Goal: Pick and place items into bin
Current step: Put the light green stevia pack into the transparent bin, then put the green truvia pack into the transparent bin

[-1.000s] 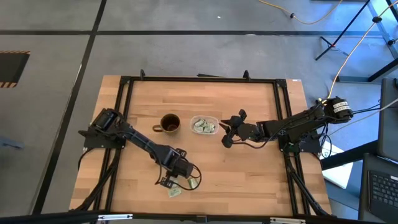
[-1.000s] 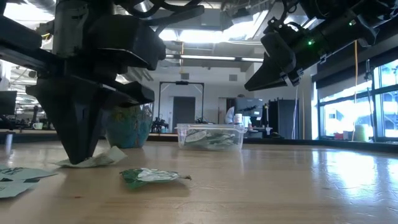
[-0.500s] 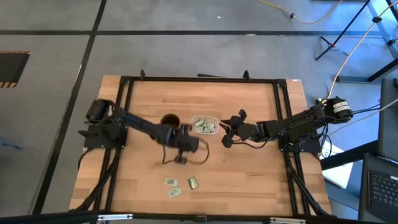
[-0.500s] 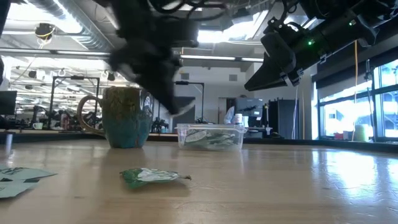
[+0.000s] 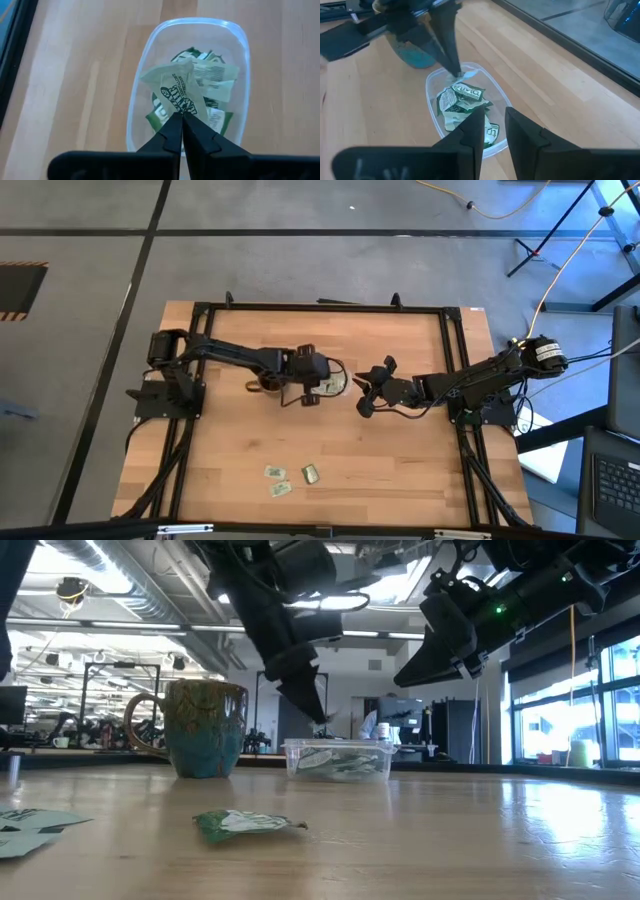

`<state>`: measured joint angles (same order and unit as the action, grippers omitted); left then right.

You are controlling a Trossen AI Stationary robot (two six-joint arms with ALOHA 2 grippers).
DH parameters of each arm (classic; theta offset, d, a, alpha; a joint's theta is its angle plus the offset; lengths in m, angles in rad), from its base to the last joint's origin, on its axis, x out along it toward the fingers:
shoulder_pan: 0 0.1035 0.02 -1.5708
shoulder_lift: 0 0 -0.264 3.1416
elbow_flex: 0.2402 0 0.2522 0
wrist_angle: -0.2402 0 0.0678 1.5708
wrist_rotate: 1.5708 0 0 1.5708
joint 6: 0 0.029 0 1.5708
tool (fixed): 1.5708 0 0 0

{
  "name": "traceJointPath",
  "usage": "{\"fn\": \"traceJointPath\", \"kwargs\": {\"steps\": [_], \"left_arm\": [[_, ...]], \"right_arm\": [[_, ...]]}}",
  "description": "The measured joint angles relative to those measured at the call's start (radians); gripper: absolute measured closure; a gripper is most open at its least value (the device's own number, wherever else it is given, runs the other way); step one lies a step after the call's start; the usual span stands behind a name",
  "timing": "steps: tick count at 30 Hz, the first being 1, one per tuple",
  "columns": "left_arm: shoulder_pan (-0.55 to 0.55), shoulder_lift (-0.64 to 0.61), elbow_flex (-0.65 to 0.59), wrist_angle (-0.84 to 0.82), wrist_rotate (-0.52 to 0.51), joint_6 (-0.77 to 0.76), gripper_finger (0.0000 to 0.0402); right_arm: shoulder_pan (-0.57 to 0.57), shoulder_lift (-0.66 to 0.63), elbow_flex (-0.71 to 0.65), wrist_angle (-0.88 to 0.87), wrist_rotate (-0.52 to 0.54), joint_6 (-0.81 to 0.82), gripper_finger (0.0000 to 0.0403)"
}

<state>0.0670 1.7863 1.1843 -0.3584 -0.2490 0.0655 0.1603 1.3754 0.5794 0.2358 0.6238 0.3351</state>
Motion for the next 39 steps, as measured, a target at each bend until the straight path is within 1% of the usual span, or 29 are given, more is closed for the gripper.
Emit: {"fn": "traceJointPath", "kwargs": {"steps": [2, 7, 11, 16, 24, 27, 29, 33, 37, 38, 39], "left_arm": [[0.016, 0.000, 0.000, -0.003, 0.022, 0.000, 0.0394], [0.033, 0.002, 0.000, -0.026, 0.120, -0.011, 0.0392], [0.029, 0.008, 0.000, -0.057, 0.117, -0.016, 0.0385], [0.018, 0.021, 0.000, -0.059, 0.065, -0.019, 0.0375], [0.021, 0.020, 0.000, -0.049, 0.056, -0.015, 0.0340], [0.018, 0.010, 0.006, -0.056, 0.036, -0.015, 0.0330], [0.010, -0.016, 0.019, -0.060, 0.024, -0.008, 0.0328], [-0.021, -0.107, 0.025, -0.060, 0.023, 0.000, 0.0328], [-0.070, -0.236, 0.009, -0.059, 0.006, 0.000, 0.0333], [-0.087, -0.268, 0.002, -0.057, -0.005, -0.008, 0.0335], [-0.108, -0.301, -0.012, -0.057, -0.020, -0.021, 0.0335]], "right_arm": [[0.000, 0.000, 0.000, -0.002, 0.000, -0.001, 0.0322], [0.000, 0.000, 0.000, -0.002, 0.000, -0.002, 0.0322], [0.000, 0.000, 0.000, -0.002, 0.000, 0.000, 0.0322], [0.000, 0.000, 0.000, -0.002, 0.000, 0.003, 0.0322], [0.000, 0.000, 0.000, 0.015, 0.000, 0.006, 0.0322], [0.000, 0.000, 0.000, 0.059, 0.000, 0.048, 0.0322], [0.000, 0.000, 0.000, 0.096, 0.000, 0.048, 0.0322], [0.000, 0.000, 0.000, 0.177, 0.000, -0.028, 0.0322], [0.000, 0.000, 0.001, 0.250, 0.000, -0.002, 0.0322], [0.001, 0.000, 0.001, 0.258, -0.012, -0.002, 0.0322], [0.004, 0.000, 0.001, 0.265, -0.052, -0.023, 0.0322]]}}
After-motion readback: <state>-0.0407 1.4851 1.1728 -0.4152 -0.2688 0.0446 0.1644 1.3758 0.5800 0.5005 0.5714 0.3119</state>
